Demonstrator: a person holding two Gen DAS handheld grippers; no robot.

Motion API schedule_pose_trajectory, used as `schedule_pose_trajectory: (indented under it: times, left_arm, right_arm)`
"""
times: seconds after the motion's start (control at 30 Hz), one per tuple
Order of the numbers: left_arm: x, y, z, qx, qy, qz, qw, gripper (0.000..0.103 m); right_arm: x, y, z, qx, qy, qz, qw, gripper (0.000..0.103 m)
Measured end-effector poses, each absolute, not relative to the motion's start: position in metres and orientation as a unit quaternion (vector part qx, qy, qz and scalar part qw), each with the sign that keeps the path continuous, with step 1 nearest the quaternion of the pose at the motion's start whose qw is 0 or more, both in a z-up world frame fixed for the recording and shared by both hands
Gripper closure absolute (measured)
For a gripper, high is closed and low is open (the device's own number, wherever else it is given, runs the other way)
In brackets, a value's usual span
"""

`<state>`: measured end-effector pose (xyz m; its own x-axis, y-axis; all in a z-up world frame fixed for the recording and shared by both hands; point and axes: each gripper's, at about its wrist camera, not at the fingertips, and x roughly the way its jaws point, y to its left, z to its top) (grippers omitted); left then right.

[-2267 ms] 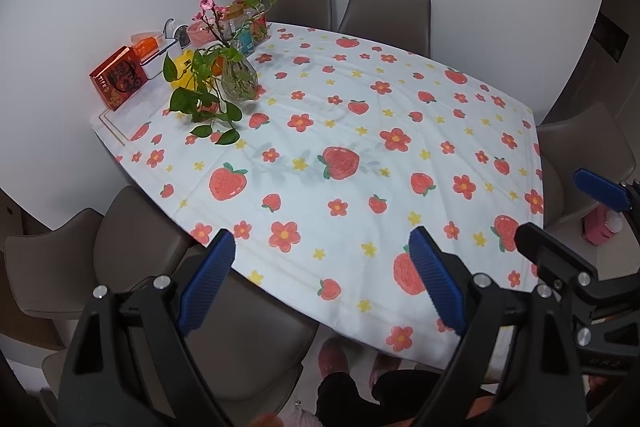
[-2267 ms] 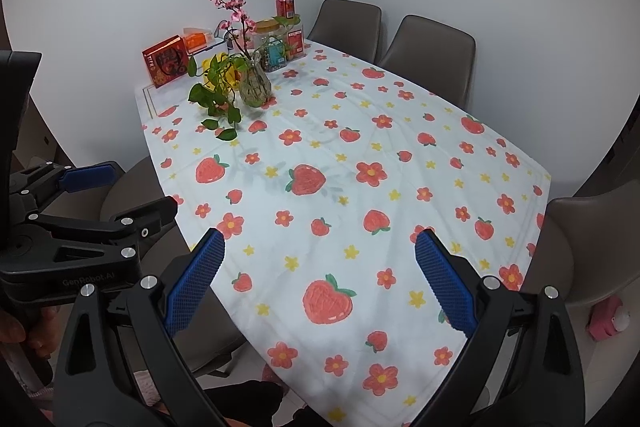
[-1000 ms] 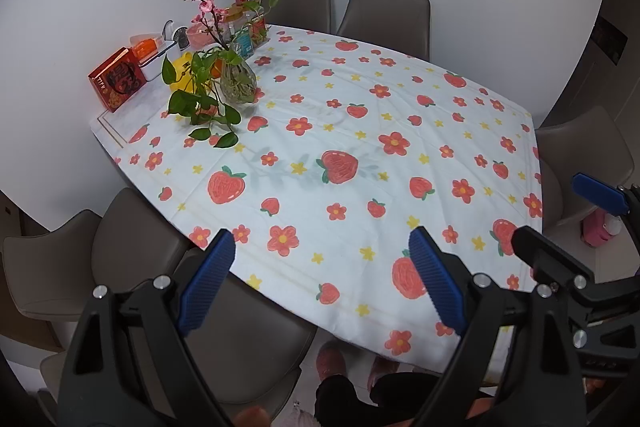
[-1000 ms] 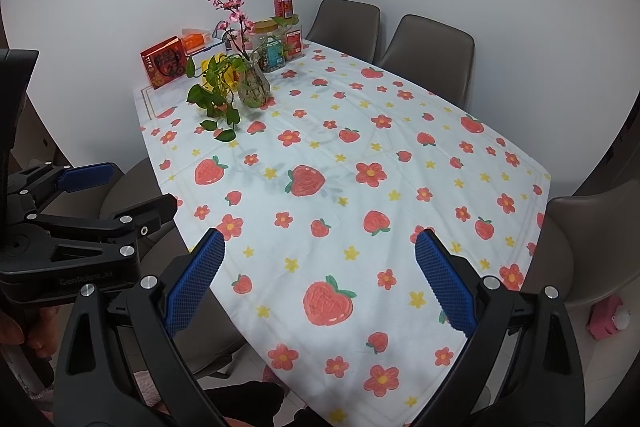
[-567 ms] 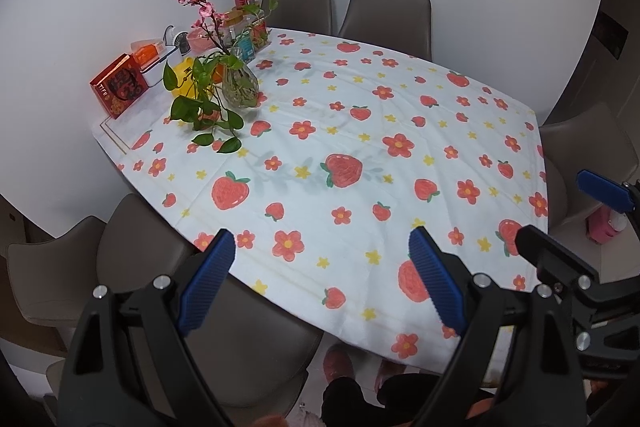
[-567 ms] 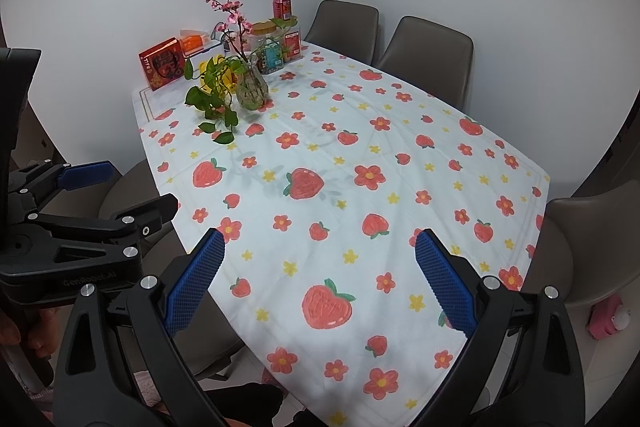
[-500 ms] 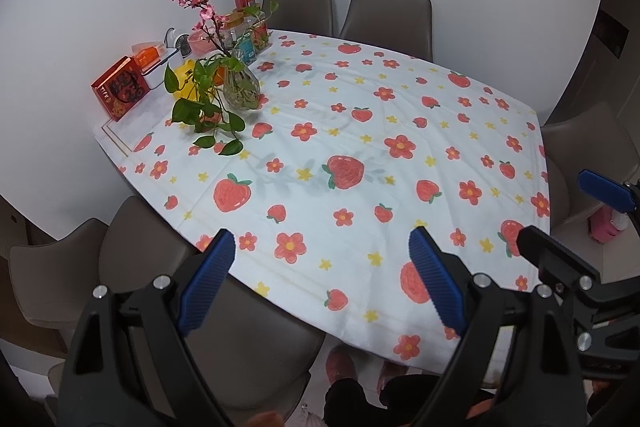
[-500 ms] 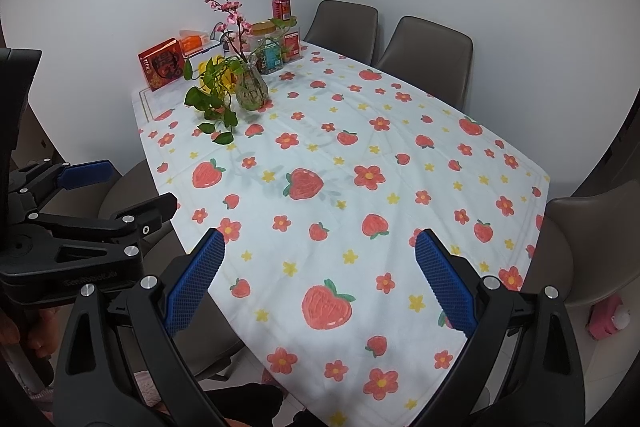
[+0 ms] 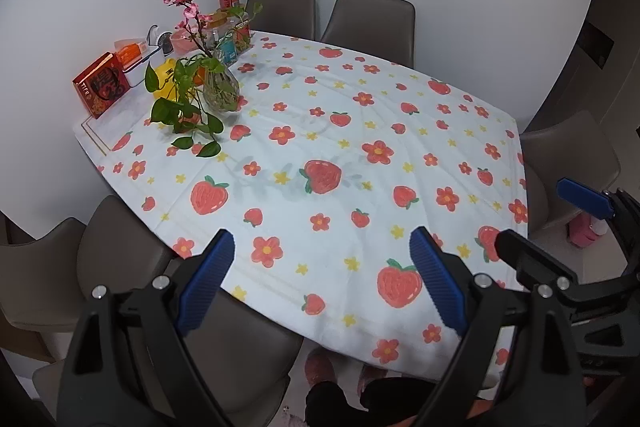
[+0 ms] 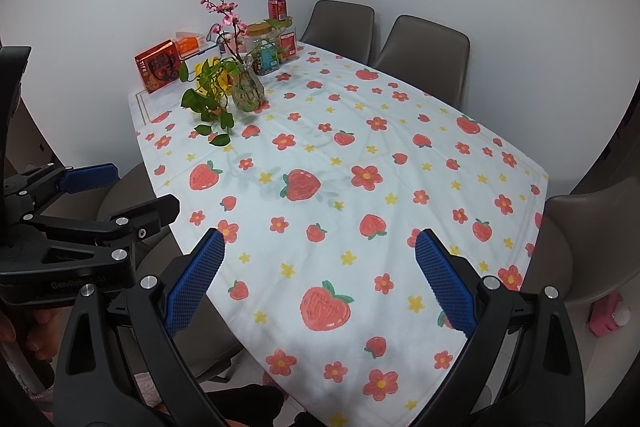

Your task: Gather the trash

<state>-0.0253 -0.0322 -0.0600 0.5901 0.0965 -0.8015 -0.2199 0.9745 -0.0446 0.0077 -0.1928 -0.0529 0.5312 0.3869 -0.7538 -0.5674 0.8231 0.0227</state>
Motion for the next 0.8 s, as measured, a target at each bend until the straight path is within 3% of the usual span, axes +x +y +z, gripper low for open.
schedule_pose_trajectory:
  times: [0.8]
  left_arm:
    - [-0.0341, -0.0355, -0.0542, -0.050, 0.441, 0.104, 0.890, 0.011]
  right_arm:
    - [0.0126, -0.1993, -0.0473, -0.109, 0.396, 0.268, 0.872, 0.010]
